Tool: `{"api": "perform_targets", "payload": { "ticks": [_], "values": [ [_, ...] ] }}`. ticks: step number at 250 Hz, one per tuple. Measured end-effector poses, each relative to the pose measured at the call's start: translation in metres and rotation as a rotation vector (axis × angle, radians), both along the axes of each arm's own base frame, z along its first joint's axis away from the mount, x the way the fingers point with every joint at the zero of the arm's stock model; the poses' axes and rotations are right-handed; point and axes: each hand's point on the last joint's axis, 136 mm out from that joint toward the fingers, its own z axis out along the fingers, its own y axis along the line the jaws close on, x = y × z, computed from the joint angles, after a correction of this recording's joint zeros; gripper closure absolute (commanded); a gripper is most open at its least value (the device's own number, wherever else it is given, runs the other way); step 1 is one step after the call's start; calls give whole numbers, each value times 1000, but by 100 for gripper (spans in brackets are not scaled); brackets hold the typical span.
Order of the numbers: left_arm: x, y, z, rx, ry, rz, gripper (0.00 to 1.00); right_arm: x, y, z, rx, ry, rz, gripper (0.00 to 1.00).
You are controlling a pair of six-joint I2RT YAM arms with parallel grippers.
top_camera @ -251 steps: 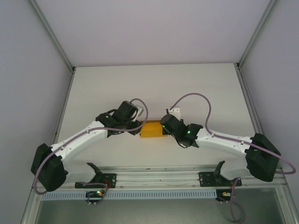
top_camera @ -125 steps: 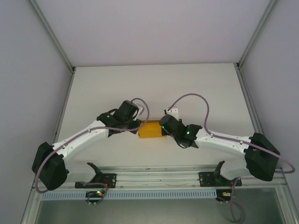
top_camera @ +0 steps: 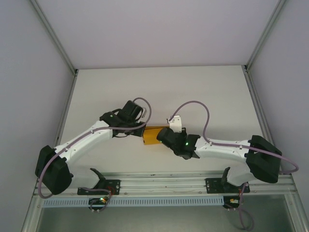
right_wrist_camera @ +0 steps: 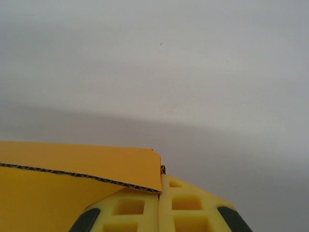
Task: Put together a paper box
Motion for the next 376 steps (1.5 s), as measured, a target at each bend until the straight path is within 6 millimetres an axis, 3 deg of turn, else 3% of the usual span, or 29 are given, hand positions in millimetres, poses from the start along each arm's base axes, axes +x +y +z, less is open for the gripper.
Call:
{"api": "perform_targets", "payload": {
  "ticks": [118, 164, 248, 328, 376],
  "values": [
    [-9, 0, 7, -199, 257, 144, 100, -3, 5, -1, -105, -72, -45, 100],
    [-13, 4, 4, -185, 283, 155, 100, -6, 8, -1, -108, -77, -33, 100],
    [-7, -3, -6, -192, 118, 172, 100, -7, 3, -2, -116, -81, -57, 100],
    [-28, -11, -18, -125, -119, 104, 100, -13, -7, -2, -97, -91, -65, 97],
    [-31, -20, -25, -121, -223, 107, 100, -22, -18, -3, -51, -88, -32, 75]
  ]
}}
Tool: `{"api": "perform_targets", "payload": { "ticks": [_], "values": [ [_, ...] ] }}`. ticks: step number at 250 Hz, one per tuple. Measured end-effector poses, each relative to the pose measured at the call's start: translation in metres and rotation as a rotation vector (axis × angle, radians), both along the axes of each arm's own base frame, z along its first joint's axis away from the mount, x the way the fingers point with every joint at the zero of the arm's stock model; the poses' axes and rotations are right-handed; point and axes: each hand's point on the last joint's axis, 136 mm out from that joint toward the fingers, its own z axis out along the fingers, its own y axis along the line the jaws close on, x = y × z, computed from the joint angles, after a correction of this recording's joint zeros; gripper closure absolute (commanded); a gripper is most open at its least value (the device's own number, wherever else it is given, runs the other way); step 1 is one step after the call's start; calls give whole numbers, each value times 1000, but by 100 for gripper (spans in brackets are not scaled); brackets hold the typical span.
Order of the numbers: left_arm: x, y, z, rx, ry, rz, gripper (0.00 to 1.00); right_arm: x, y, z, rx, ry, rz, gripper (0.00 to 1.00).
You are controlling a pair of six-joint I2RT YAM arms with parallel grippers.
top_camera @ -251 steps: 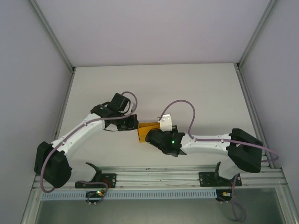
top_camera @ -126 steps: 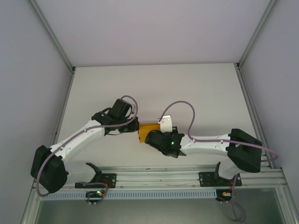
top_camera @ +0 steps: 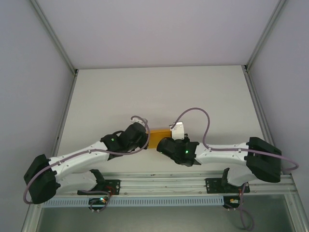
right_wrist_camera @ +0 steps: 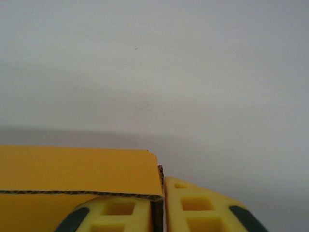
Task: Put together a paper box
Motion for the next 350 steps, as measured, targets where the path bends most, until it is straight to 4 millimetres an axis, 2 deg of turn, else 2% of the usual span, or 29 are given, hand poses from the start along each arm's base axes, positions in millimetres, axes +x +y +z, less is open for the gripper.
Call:
{"api": "perform_targets", "payload": {
  "ticks": [28, 44, 66, 90, 108, 141, 168, 193, 212, 229, 239, 264, 282, 319, 350],
  "values": [
    [1, -2, 0, -2, -38, 15, 100, -9, -5, 1, 52, 19, 57, 64],
    [1, -3, 0, 2, -55, 16, 100, -15, -6, 3, 94, 30, 93, 48],
    [-1, -6, 0, 9, -77, 10, 100, -20, -7, 8, 134, 43, 143, 34],
    [-2, -9, 0, 18, -97, 3, 100, -18, -10, 20, 206, 35, 171, 18],
    [-2, -11, -1, 24, -108, 1, 100, -12, -15, 29, 254, 24, 169, 14],
    [-1, -13, 0, 26, -123, 3, 100, 2, -22, 38, 306, 19, 139, 14],
    [0, -13, 0, 27, -129, -2, 100, 11, -24, 32, 323, 50, 122, 21],
    [0, -13, 1, 34, -138, -14, 86, 14, -23, 14, 311, 107, 106, 30],
    [-1, -12, 2, 47, -146, -27, 79, 13, -21, 4, 311, 142, 98, 41],
    [-3, -9, 2, 69, -143, -38, 65, 12, -18, 2, 338, 156, 93, 44],
    [-5, -7, 3, 82, -134, -45, 54, 11, -18, 1, 356, 160, 87, 44],
    [-16, -2, 4, 112, -97, -99, 38, 10, -17, -4, 398, 165, 71, 44],
    [-27, -2, 4, 115, -59, -154, 28, 10, -15, -6, 428, 166, 65, 49],
    [-47, -9, 17, 78, 3, -266, 15, 13, -11, -6, 463, 164, 53, 49],
    [-46, -12, 24, 34, 38, -271, 12, 13, -9, -7, 492, 156, 51, 55]
  ]
}}
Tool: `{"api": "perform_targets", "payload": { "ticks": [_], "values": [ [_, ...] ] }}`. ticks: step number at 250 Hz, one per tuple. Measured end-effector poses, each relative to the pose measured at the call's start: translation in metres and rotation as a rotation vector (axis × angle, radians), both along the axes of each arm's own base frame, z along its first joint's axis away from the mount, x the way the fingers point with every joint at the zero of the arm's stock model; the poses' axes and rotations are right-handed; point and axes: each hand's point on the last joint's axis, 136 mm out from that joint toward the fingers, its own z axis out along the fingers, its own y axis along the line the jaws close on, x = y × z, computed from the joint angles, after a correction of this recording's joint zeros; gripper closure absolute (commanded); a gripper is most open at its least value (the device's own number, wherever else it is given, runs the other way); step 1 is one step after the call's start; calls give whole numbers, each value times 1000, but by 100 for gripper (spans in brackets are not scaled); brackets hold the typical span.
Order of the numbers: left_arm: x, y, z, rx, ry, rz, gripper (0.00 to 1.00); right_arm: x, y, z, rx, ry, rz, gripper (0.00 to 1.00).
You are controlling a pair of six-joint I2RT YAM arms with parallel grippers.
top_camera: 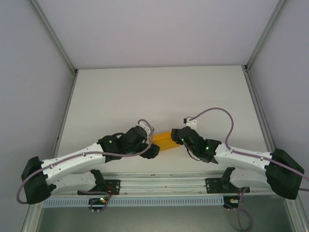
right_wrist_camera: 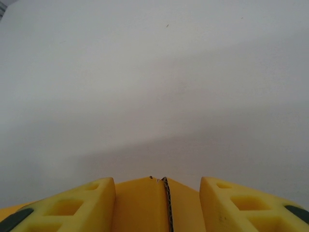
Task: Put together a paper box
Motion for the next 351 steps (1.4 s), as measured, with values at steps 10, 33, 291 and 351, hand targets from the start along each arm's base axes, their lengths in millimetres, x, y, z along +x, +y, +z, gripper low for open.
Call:
{"api": "perform_targets", "payload": {
  "ticks": [10, 33, 291, 351],
  "values": [
    [4, 3, -1, -6, 16, 21, 11, 0, 0, 0, 9, -6, 1, 55],
    [22, 11, -1, -40, 54, 108, 13, -1, 0, -1, 27, -19, 4, 55],
    [35, -25, -31, -414, 20, -36, 61, 14, -13, -4, 71, -100, -36, 75],
    [26, -23, -29, -329, 26, -66, 28, -1, -21, -1, 29, -68, 8, 50]
  ]
}}
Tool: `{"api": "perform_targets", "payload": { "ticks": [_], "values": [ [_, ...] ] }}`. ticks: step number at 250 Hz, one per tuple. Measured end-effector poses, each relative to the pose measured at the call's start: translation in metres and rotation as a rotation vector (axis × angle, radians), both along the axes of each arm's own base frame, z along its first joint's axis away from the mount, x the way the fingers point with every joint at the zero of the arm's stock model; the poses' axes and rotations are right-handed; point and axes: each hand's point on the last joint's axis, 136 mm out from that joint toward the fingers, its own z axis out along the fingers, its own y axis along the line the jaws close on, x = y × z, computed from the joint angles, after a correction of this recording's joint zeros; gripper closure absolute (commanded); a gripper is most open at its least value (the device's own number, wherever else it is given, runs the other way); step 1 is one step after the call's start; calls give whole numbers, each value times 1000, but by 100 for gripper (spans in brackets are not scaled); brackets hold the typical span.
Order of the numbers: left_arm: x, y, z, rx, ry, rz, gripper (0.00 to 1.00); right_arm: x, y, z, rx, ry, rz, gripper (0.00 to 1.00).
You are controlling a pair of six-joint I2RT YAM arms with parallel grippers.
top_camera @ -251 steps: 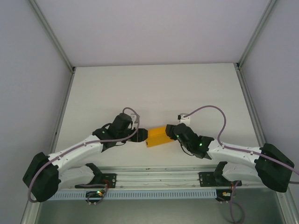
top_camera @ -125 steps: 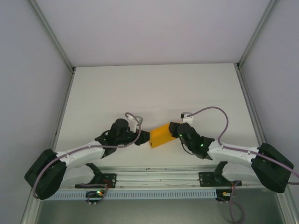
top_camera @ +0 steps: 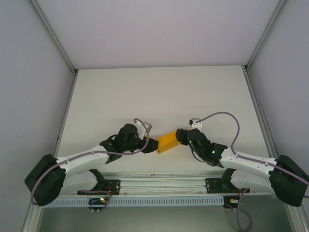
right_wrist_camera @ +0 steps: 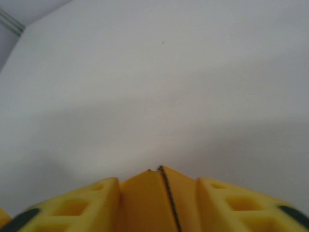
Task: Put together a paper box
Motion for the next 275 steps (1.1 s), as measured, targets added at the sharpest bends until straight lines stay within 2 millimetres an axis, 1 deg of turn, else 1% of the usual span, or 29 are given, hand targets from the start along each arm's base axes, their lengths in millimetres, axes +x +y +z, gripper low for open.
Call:
{"api": "perform_targets", "payload": {
  "ticks": [15, 29, 44, 47, 66, 106, 121, 162, 195, 210, 223, 231, 246, 259, 275],
  "values": [
    [-2, 3, -1, 26, 6, -2, 17, -4, -1, 0, -17, 12, 17, 47],
    [-2, 6, -1, 43, 16, 6, 10, -6, -2, 1, -34, 21, 30, 44],
    [-2, 8, 0, 64, 18, 10, 1, -9, -3, 1, -49, 29, 41, 43],
    [-2, 8, -1, 68, 19, 9, 0, -9, -3, 1, -52, 31, 44, 42],
    [1, 10, 2, 92, 16, 19, 0, -11, -2, 2, -63, 40, 60, 39],
    [12, 9, 17, 88, -9, 41, 0, -13, -1, 4, -91, 60, 90, 33],
    [14, 9, 19, 86, -13, 47, 0, -13, 0, 6, -97, 63, 99, 31],
    [15, 10, 14, 101, -3, 35, 0, -10, 1, 12, -99, 57, 112, 30],
    [9, 7, 3, 117, 35, -2, 0, -12, -2, 8, -119, 75, 116, 28],
    [6, 5, -1, 120, 49, -20, 0, -14, -4, 6, -130, 86, 123, 33],
    [4, 4, 0, 116, 51, -29, 0, -17, -7, 6, -135, 94, 128, 47],
    [4, 3, 0, 116, 50, -34, 1, -18, -8, 7, -131, 98, 129, 53],
    [3, 3, -1, 117, 50, -44, 5, -19, -12, 8, -117, 106, 125, 54],
    [2, 2, -2, 115, 50, -51, 7, -18, -17, 7, -108, 125, 117, 54],
    [1, 0, -2, 112, 49, -64, 12, -18, -20, 4, -85, 153, 119, 54]
  ]
}}
